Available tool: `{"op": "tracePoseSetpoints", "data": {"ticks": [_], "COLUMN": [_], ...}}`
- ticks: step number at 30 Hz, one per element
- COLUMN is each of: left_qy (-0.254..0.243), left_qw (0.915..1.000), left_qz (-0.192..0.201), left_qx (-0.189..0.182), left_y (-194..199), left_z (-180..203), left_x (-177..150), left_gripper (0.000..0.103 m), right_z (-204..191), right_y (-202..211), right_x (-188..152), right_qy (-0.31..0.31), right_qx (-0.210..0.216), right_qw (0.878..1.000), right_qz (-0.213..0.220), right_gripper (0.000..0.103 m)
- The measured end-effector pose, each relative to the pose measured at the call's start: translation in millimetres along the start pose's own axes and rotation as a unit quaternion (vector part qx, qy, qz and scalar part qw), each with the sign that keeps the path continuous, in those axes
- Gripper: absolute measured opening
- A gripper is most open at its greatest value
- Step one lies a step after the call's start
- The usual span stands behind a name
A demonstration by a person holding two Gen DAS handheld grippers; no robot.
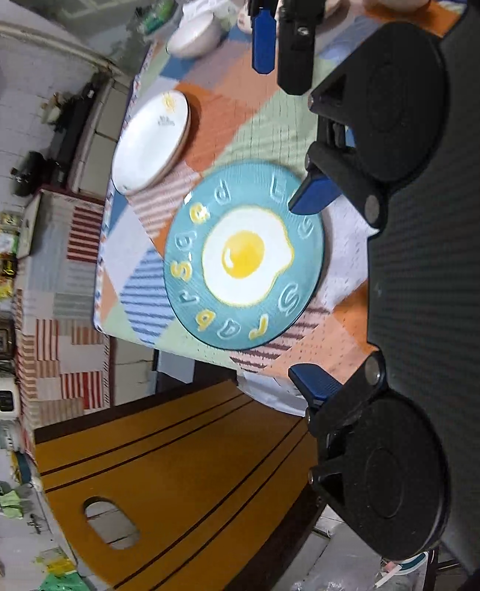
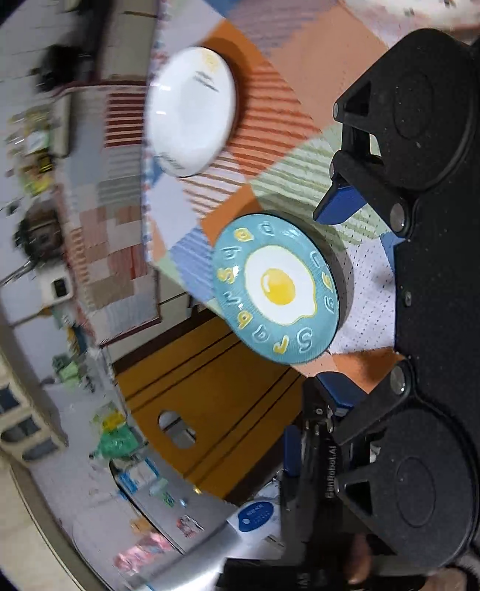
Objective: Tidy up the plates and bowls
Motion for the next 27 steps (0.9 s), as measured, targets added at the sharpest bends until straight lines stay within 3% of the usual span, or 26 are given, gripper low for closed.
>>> {"op": "tracePoseSetpoints", "data": {"ticks": [4,9,11,13,17,19,27], "left_qy": [-0.001,0.01,0.018,0.023,0.017,0.016,0.029], "left_qw": [0.9998,0.9992,0.9988,0.9982,0.9971,0.9971,0.9967], "left_qz": [-0.011,-0.031,-0.042,-0.053,-0.072,-0.074,-0.074], "left_qx": [0.015,0.022,0.018,0.013,0.016,0.005,0.015], "left_y": [-32.9,-63.3,-71.2,-77.0,-85.1,-85.3,-87.6], "left_z": [-2.5,-8.8,-12.9,-17.0,-22.0,-22.8,-21.5], "left_x": [7.9,13.1,14.2,14.7,13.7,13.5,16.1], "left_gripper": [0.087,0.07,0.065,0.06,0.036,0.028,0.025], "right_z": [22.9,53.1,59.4,61.7,62.0,63.9,67.0], "right_y": [-32.4,-73.0,-82.7,-91.4,-104.5,-112.1,-119.5], "right_x": [-1.0,-4.2,-4.5,-5.7,-4.3,-5.8,-3.2], "right_qy": [-0.053,-0.099,-0.107,-0.109,-0.11,-0.12,-0.124], "right_qx": [0.007,0.001,0.001,-0.006,0.011,0.012,0.018], "right_qw": [0.998,0.994,0.993,0.992,0.991,0.99,0.99], "right_qz": [-0.022,-0.054,-0.059,-0.063,-0.071,-0.077,-0.07], "right_gripper": [0.087,0.08,0.072,0.058,0.043,0.016,0.017]}}
Point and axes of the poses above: each gripper's, at about its wrist camera, not at the fingertips, and y roughly against the way its jaws point, z to its right, x to its top, the point moved 3 cm from there along -y, roughly the way its jaws point, and after that the axes turned 15 degrees about y, right-handed, at the moved point
